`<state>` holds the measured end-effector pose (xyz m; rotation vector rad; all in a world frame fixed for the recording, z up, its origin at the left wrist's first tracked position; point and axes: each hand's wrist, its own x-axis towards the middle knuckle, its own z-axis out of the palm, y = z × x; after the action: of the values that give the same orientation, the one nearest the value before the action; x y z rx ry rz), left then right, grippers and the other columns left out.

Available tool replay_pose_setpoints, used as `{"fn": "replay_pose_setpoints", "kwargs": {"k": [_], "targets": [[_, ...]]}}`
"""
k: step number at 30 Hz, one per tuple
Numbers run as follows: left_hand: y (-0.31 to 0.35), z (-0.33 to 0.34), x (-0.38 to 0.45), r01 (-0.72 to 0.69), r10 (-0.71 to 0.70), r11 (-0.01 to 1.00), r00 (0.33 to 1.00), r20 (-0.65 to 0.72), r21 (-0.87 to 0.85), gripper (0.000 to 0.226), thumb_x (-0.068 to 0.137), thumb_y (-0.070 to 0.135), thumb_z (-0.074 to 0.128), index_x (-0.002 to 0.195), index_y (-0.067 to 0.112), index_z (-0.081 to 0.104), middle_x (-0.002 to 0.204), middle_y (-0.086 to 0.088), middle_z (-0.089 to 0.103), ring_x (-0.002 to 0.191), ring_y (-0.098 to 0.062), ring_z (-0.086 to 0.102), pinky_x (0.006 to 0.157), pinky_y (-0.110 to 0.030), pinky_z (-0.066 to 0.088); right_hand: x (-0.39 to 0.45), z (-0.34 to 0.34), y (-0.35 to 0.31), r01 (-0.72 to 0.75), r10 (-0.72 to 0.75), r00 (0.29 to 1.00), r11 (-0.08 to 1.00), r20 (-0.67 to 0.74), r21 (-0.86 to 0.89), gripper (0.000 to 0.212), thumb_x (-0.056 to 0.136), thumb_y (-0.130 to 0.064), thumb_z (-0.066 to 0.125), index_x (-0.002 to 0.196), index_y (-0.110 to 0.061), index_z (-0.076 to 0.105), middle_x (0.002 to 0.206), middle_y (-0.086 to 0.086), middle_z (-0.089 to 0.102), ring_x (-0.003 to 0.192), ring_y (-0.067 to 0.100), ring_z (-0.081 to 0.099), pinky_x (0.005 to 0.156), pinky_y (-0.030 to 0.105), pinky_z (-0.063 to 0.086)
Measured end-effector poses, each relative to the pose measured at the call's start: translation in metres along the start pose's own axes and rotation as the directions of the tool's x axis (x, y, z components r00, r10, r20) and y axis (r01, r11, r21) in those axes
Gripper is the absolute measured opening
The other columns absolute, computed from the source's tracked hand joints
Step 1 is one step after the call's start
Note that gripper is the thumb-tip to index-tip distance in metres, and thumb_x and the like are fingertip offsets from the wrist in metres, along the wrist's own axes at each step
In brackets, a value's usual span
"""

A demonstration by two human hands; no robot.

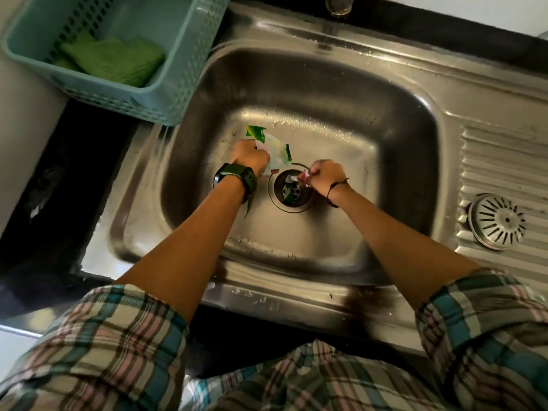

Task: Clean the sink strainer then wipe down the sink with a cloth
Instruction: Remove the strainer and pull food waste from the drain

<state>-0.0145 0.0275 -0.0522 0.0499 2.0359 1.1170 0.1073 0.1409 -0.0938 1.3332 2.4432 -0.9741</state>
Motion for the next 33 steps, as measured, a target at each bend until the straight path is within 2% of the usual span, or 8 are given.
{"fn": "replay_pose_setpoints", "kwargs": {"k": [4,8,11,18,21,24,28,33], "targets": [[0.002,0.009,-0.005,0.001,-0.001,1.000,0.999,0.038,0.000,0.028,0.087,0.003,0.048,0.068,0.022,0.052,0.076,-0.003,0.058,0.073,-0.021,0.064,0.070,-0.037,0.058,-0.010,-0.027,-0.016,0.040,-0.049,0.999,0.816,0.000,0.577,0.025,0.083,-0.005,0.064,0.065,-0.022,0.058,0.082,0.012,0.061,0.058,0.015,0.053,0.054,0.029,0.048],[0.012,0.014,-0.015,0.029,-0.028,1.000,0.986,0.166,-0.002,0.010,0.086,0.004,0.055,0.080,0.009,0.061,0.089,-0.017,0.066,0.074,-0.027,0.065,0.053,-0.027,0.052,-0.016,-0.032,-0.041,0.214,-0.230,0.973,0.871,-0.017,0.442,0.001,0.081,-0.012,0.068,0.080,-0.011,0.068,0.078,0.000,0.061,0.078,0.013,0.054,0.070,0.022,0.047],[0.017,0.010,-0.016,0.084,-0.071,0.995,0.975,0.211,-0.056,0.015,0.087,-0.001,0.051,0.100,0.000,0.059,0.101,-0.025,0.063,0.069,-0.027,0.062,0.044,-0.024,0.050,-0.011,-0.028,-0.050,0.220,-0.223,0.974,0.899,-0.037,0.377,0.013,0.079,-0.011,0.070,0.087,-0.002,0.068,0.081,0.004,0.060,0.081,0.015,0.053,0.076,0.027,0.047],[0.009,0.004,-0.007,0.067,-0.058,0.996,0.986,0.155,-0.052,0.026,0.082,0.017,0.064,0.105,0.004,0.059,0.108,-0.018,0.064,0.099,-0.031,0.063,0.089,-0.045,0.053,-0.003,-0.022,-0.054,0.190,-0.187,0.982,0.963,-0.029,0.192,0.014,0.079,-0.016,0.070,0.085,-0.004,0.066,0.081,0.005,0.062,0.078,0.017,0.054,0.077,0.034,0.053],[0.005,0.002,-0.004,0.084,-0.082,0.996,0.987,0.139,-0.011,0.015,0.082,0.018,0.065,0.091,0.007,0.059,0.097,-0.015,0.066,0.083,-0.025,0.067,0.072,-0.037,0.058,-0.005,-0.018,-0.045,0.124,-0.124,0.992,0.920,-0.025,0.373,0.019,0.078,-0.017,0.072,0.092,-0.009,0.063,0.075,-0.007,0.054,0.071,0.009,0.050,0.065,0.020,0.046],[0.003,-0.005,0.000,0.108,-0.106,0.994,0.991,0.081,-0.017,0.011,0.083,0.021,0.064,0.084,0.012,0.057,0.093,-0.011,0.066,0.078,-0.024,0.069,0.066,-0.034,0.059,-0.006,-0.010,-0.031,-0.004,0.072,0.993,0.800,-0.090,0.600,0.011,0.082,-0.013,0.065,0.092,-0.013,0.061,0.090,0.001,0.062,0.090,0.017,0.059,0.079,0.023,0.049],[-0.001,-0.011,0.007,0.109,-0.109,0.994,0.994,-0.003,0.021,0.023,0.081,0.022,0.065,0.100,0.010,0.058,0.107,-0.012,0.064,0.099,-0.029,0.062,0.090,-0.043,0.052,-0.006,0.011,-0.014,0.079,-0.074,0.971,0.997,0.226,-0.013,0.029,0.087,-0.001,0.048,0.106,-0.013,0.067,0.123,0.010,0.061,0.114,0.028,0.054,0.097,0.031,0.044],[-0.006,-0.012,0.008,0.123,-0.123,0.991,0.992,-0.005,0.057,0.032,0.079,0.022,0.066,0.106,0.006,0.058,0.105,-0.015,0.065,0.097,-0.030,0.064,0.087,-0.044,0.054,-0.007,0.038,-0.007,0.194,-0.017,0.919,0.889,0.395,-0.414,0.047,0.090,-0.028,0.049,0.136,-0.031,0.041,0.148,0.013,0.031,0.132,0.038,0.033,0.111,0.042,0.032]]}}
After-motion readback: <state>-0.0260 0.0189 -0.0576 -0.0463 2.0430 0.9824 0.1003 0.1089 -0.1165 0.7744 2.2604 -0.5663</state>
